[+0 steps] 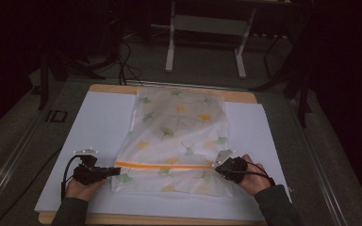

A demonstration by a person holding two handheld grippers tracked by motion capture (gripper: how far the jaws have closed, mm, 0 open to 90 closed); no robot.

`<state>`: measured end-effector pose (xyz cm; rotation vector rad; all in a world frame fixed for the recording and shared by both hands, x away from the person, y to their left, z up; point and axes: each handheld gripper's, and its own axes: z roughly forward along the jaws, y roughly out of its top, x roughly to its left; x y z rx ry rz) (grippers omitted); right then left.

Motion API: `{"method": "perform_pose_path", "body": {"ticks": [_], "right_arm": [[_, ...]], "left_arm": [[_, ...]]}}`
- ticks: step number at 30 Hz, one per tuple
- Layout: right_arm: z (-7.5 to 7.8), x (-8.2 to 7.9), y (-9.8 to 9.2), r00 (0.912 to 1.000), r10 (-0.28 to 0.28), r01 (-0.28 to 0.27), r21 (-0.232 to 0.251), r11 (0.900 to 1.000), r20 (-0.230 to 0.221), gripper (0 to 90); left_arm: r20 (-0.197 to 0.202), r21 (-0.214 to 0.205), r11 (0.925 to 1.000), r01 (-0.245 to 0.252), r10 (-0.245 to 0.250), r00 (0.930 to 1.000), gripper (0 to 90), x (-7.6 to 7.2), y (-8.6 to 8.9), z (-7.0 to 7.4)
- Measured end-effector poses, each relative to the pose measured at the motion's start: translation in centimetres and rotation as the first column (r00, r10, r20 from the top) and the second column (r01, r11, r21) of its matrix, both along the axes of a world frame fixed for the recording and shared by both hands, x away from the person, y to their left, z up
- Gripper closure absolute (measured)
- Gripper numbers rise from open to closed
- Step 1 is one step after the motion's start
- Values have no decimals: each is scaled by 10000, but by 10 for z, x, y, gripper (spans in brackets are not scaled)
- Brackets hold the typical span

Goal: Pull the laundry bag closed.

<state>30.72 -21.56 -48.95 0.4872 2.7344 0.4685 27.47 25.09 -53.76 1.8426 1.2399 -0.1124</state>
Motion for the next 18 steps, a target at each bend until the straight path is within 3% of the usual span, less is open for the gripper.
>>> {"method": "perform_pose_path", "body": {"ticks": [18], "right_arm": [[2, 0, -19, 9986, -480, 481, -61, 9988, 230, 900]], "left_arm": [[-3, -22, 10000, -5, 5, 10000, 890, 0, 0, 0]]}}
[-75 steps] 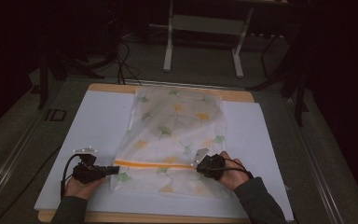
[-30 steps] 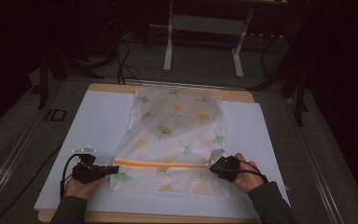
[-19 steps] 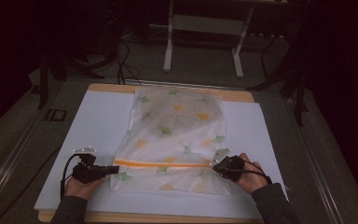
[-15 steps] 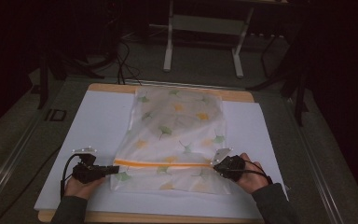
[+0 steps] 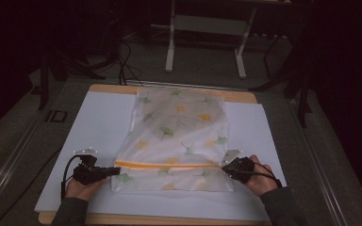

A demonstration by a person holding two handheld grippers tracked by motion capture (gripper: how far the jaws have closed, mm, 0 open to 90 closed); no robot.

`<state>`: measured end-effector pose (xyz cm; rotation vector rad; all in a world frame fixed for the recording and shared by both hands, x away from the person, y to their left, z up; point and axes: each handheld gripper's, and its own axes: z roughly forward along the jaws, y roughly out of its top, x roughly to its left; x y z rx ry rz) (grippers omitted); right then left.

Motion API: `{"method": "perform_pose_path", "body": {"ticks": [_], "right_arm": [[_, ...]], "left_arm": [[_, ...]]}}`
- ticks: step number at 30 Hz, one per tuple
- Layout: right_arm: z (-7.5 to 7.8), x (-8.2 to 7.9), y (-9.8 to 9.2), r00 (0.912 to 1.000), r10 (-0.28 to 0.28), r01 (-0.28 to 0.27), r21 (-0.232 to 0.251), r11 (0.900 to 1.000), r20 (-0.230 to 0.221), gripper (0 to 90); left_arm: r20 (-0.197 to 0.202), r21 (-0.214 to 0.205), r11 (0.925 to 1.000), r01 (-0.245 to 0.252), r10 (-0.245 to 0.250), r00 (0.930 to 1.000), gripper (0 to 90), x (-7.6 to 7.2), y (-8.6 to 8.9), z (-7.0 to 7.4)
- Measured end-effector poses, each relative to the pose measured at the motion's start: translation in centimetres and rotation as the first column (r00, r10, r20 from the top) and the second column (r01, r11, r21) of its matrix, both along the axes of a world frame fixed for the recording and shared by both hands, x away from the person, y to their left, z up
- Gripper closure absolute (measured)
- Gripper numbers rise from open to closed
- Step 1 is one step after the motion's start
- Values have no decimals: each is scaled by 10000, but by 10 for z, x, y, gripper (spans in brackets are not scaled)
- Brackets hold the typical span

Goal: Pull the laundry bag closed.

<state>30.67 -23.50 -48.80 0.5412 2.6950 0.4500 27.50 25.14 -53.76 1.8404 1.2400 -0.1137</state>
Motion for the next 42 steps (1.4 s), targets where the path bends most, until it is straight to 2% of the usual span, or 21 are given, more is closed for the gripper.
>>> {"method": "perform_pose_path", "body": {"ticks": [9, 18, 22, 25, 28, 31, 34, 37, 40, 42], "right_arm": [[-3, -4, -16, 9996, -249, 249, 4, 9997, -123, 900], [-6, -5, -18, 9995, -297, 297, -2, 9996, -138, 900], [-5, -4, -19, 9993, -361, 361, 2, 9993, -135, 900], [-6, -3, -23, 9987, -380, 388, 228, 9990, -338, 900], [-8, -4, -22, 9985, -417, 429, 334, 9985, -366, 900], [-9, -4, -21, 9979, -466, 485, 436, 9979, -448, 889], [-9, -3, -22, 9970, -520, 559, 693, 9960, -573, 798], [-6, -3, -24, 9953, -653, 732, 1154, 9906, -709, 768], [-6, -3, -25, 9947, -701, 805, 1460, 9860, -749, 724], [-4, -2, -26, 9936, -785, 924, 1846, 9785, -809, 704]], "left_arm": [[16, -19, 9999, 99, -99, 9999, 891, 0, -2, 0], [28, -49, 9998, 173, -173, 9998, 890, 0, -3, 0], [-58, 130, 9994, 335, -334, 9994, 888, 0, -6, -1], [-22, 109, 9992, 389, -389, 9992, 884, 0, -6, -2], [-15, 290, 9989, 381, -381, 9993, 872, 0, -6, -2], [13, 508, 9983, 288, -289, 9996, 814, -1, -5, -2], [99, 458, 9988, 158, -163, 9998, 773, -2, -4, -2], [128, 530, 9986, 33, -40, 9999, 718, -2, -3, -2], [310, 633, 9977, -220, 201, 9993, 703, -3, -1, -1], [450, 678, 9971, -357, 327, 9985, 700, -3, 0, 0]]}}
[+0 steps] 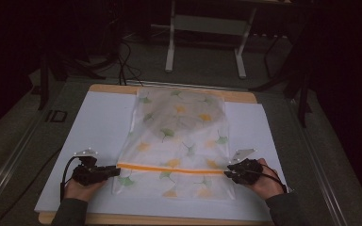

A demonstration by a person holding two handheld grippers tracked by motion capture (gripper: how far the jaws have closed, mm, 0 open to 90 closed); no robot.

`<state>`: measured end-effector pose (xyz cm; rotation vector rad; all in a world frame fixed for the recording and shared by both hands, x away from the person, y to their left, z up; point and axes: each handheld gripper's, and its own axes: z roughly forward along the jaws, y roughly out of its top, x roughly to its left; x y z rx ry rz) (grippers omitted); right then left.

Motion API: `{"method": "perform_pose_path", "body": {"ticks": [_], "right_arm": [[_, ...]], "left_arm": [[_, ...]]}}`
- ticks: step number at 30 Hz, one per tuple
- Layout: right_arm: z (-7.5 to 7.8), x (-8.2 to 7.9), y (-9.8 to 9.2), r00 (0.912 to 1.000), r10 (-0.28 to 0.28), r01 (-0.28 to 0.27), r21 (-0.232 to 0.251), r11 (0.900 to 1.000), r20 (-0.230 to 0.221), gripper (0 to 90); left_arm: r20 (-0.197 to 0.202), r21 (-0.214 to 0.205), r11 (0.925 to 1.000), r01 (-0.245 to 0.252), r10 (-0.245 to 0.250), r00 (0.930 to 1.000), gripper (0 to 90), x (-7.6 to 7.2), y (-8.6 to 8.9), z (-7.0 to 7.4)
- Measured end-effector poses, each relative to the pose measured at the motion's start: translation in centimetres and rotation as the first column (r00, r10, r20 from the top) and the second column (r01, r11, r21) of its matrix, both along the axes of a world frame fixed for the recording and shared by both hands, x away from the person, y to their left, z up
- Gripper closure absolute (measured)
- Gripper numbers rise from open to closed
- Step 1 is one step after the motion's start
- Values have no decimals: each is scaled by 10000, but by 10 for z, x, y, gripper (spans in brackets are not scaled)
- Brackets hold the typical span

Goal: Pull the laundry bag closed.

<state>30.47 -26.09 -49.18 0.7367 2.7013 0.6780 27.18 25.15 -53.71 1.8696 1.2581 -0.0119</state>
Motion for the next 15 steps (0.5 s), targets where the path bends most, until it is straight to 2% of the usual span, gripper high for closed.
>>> {"method": "perform_pose_path", "body": {"ticks": [6, 9, 13, 15], "right_arm": [[6, 3, -3, 9991, -393, 380, 730, 9966, 161, 669], [6, 5, -6, 9967, -786, 767, 854, 9934, 197, 668], [4, 8, -12, 9883, -1509, 1459, 1543, 9772, 212, 664], [3, 8, -15, 9826, -1843, 1770, 1863, 9664, 229, 656]], "left_arm": [[394, 267, 9992, -313, 302, 9988, 700, -2, 3, 3], [620, 433, 9977, -515, 488, 9969, 699, -2, 3, 4], [962, 835, 9927, -873, 791, 9922, 693, -4, 4, 6], [990, 1045, 9899, -961, 858, 9914, 675, -3, 4, 6]]}}
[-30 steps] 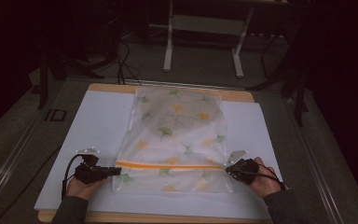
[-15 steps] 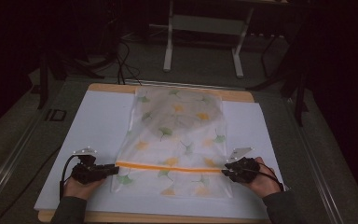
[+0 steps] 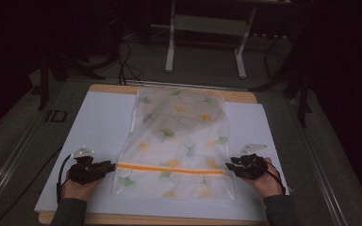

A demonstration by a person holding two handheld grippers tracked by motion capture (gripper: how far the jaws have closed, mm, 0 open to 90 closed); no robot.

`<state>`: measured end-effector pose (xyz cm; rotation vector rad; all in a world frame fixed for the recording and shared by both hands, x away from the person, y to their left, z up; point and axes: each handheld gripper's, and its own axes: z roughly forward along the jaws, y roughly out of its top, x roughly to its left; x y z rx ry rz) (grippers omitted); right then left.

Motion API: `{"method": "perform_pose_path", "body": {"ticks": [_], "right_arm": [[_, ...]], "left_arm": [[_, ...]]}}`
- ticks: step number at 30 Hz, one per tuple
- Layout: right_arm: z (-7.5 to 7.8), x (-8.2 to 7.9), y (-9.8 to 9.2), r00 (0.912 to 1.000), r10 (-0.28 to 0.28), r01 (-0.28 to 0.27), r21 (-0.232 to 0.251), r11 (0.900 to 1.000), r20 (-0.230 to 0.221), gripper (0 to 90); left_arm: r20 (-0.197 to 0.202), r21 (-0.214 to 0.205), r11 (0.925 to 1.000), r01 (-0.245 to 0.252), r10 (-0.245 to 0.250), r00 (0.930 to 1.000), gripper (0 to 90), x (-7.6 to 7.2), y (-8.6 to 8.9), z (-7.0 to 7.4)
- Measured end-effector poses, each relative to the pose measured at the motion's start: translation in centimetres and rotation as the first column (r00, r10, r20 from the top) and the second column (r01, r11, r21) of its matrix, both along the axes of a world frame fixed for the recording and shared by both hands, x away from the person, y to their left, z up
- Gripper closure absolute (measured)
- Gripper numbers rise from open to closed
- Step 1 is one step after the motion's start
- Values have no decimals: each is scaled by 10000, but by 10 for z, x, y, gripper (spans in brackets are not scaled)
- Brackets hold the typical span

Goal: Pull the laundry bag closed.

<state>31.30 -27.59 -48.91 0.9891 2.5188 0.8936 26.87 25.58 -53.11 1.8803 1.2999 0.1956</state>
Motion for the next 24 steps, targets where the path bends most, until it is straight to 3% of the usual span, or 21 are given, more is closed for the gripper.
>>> {"method": "perform_pose_path", "body": {"ticks": [2, 8, 11, 19, 24], "right_arm": [[-3, -1, -2, 9993, -372, 372, 84, 9993, 61, 649], [-10, -5, -11, 9939, -1091, 1072, 933, 9899, 152, 644], [-13, -8, -14, 9921, -1231, 1203, 988, 9878, 224, 640], [-22, -12, -23, 9891, -1470, 1454, 1023, 9841, 86, 629], [-21, -13, -24, 9843, -1719, 1661, 1223, 9785, 391, 631]], "left_arm": [[67, 124, 9999, -56, 55, 10000, 674, 1, 1, -1], [319, 386, 9985, -387, 375, 9988, 675, 0, 3, 0], [618, 937, 9928, -741, 684, 9957, 674, -1, 3, 2], [875, 1257, 9879, -910, 803, 9929, 661, 0, 3, 2], [1079, 1545, 9794, -1303, 1144, 9876, 662, 0, 6, 2]]}}
